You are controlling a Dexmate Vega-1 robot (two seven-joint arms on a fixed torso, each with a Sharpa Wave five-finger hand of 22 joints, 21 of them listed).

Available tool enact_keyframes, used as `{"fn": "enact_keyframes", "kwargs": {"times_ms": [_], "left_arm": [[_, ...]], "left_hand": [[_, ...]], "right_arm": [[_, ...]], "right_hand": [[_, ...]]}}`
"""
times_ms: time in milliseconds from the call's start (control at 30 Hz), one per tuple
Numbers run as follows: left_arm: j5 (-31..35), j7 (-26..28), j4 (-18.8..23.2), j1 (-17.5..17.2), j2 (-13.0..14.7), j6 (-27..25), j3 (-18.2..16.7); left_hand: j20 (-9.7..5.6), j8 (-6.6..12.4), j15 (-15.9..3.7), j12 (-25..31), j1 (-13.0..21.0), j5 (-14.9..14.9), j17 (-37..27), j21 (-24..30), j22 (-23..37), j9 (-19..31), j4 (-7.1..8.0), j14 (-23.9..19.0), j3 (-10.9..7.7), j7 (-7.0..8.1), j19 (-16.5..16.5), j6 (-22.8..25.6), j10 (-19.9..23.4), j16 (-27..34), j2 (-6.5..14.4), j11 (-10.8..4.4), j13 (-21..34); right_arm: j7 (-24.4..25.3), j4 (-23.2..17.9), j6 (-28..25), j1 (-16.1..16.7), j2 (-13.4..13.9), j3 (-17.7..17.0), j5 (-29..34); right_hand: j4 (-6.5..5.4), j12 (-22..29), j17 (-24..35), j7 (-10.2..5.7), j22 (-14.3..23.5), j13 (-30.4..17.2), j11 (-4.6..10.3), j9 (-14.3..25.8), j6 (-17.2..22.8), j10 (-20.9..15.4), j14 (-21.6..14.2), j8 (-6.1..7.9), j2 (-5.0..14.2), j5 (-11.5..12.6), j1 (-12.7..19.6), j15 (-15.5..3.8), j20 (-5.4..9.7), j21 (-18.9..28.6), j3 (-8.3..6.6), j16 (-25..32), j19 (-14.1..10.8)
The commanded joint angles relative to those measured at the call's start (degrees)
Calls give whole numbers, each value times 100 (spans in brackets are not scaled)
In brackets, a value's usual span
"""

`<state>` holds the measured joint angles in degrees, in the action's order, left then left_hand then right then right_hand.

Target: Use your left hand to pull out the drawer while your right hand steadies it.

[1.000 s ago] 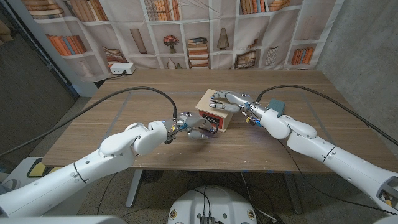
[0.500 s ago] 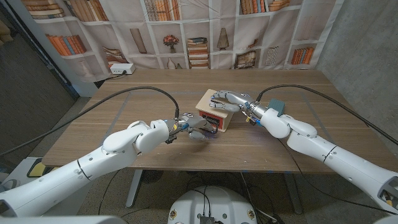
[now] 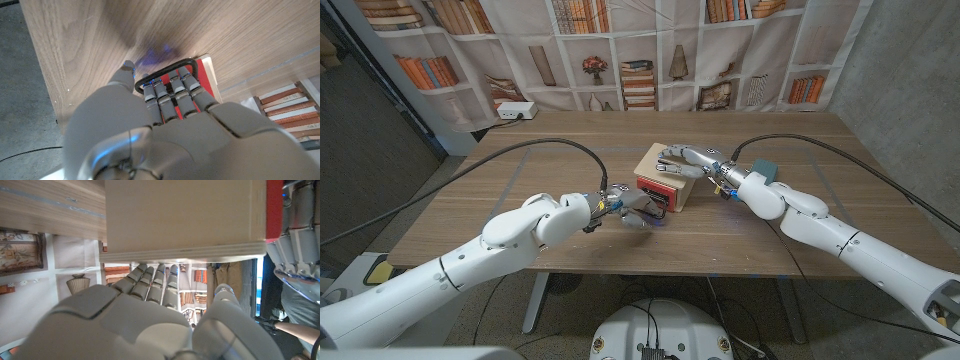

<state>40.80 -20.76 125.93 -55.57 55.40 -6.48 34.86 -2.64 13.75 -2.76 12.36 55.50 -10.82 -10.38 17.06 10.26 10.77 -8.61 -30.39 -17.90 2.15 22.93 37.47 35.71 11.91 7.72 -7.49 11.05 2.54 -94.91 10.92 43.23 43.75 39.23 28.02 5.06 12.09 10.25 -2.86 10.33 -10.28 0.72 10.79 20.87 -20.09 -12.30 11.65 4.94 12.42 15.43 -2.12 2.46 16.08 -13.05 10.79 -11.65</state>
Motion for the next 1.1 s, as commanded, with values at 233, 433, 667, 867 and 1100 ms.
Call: {"fn": "enact_keyframes", "kwargs": {"times_ms": [233,433,667,867,1100], "left_arm": [[286,138,793,-876,352,-893,-356],[193,133,850,-957,374,-955,-392],[126,-96,1099,-1033,581,-1056,-481],[45,-226,1170,-1029,677,-1008,-506],[-26,-248,1306,-1151,804,-1099,-631]], "left_hand": [[-182,21,-468,27,81,-15,-19,-1,18,11,19,-128,-67,-4,118,135,96,42,22,17,15],[-177,17,-466,31,109,-26,-22,-7,19,11,23,-148,-105,-19,125,169,144,34,51,32,16],[-180,7,-457,25,128,-35,-22,-13,20,11,26,-178,-133,-11,131,182,170,30,58,13,16],[-176,1,-460,20,167,-55,-26,-10,21,12,28,-200,-186,-13,162,211,199,23,105,21,17],[-163,-31,-448,-9,268,-107,-30,-21,23,13,9,-190,-296,-24,162,185,178,0,190,8,18]], "right_arm": [[-24,221,151,-221,-105,69,-27],[-121,328,156,-316,-129,55,-142],[-184,463,106,-382,-149,40,-275],[-152,542,121,-414,-182,84,-283],[-56,500,11,-459,-193,167,-31]], "right_hand": [[9,20,16,7,14,-15,-51,26,28,-17,-58,-20,37,-24,6,-92,227,-10,-1,3,-70],[9,17,16,6,14,-15,-37,26,27,-15,-64,-21,37,-26,3,-91,224,-19,1,3,-73],[8,14,16,3,15,-16,-47,26,29,-14,-63,-21,37,-28,-1,-88,224,-28,2,1,-77],[9,11,16,8,15,-16,-35,27,29,-10,-55,-22,39,-29,-2,-87,224,-38,2,-4,-80],[10,10,16,12,15,-16,-45,27,27,-12,-45,-24,41,-30,-2,-87,222,-49,1,-9,-79]]}}
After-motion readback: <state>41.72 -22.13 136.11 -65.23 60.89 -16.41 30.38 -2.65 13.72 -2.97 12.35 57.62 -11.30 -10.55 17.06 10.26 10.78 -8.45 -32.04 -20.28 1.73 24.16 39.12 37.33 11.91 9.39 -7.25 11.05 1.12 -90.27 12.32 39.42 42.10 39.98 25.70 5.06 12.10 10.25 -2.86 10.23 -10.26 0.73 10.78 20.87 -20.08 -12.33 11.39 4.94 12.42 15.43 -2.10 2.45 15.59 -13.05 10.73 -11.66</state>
